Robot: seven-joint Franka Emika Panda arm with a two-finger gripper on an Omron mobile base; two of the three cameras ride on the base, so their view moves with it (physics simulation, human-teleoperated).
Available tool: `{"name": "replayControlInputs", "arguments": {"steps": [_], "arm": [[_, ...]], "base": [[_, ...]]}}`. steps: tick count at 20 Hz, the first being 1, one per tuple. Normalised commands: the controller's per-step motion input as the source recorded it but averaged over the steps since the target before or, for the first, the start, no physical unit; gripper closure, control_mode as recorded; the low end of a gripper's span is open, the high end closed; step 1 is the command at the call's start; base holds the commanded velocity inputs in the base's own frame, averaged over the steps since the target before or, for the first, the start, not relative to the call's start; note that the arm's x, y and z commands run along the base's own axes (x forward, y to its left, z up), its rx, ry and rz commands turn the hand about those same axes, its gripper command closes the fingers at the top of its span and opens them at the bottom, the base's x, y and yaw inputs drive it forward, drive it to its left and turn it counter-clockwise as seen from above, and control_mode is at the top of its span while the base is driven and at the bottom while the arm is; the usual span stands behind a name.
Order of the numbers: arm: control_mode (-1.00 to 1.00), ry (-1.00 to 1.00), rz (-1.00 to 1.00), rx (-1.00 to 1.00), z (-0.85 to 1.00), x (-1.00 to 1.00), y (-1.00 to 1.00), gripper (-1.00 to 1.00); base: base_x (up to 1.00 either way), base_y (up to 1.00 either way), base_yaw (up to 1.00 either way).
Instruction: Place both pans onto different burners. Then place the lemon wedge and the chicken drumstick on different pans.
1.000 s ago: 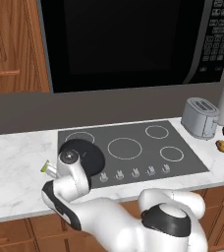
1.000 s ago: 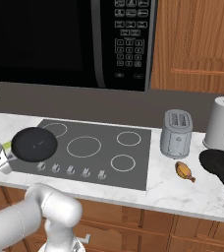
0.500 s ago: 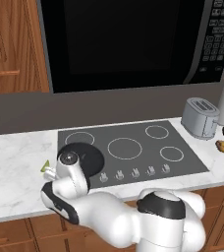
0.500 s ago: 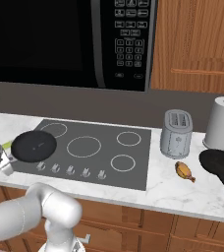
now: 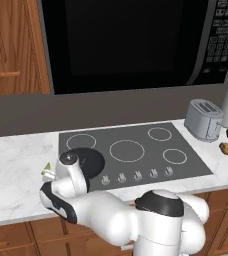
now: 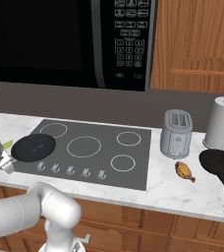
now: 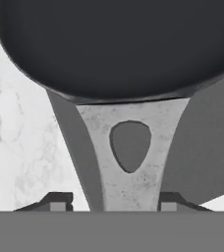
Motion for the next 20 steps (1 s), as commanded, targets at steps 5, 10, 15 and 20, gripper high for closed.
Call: {"name": "replayControlInputs", "arguments": {"steps": [5,10,15,20], "arm": [[-1.00,0.00,0.04,0.00,0.01,0.00,-0.06,-1.00],[-1.00,-0.02,0.04,0.00,0.21,-0.09,-0.02,-1.00],[-1.00,-0.01,0.05,-0.01,0.26,-0.15,0.00,-1.00],[-1.00,-0.02,0.04,-0.07,0.31,-0.26,0.00,-1.00]], "base": [[0.00,0.00,0.00],[0.00,0.00,0.00],[0.00,0.00,0.00],[0.00,0.00,0.00]]}}
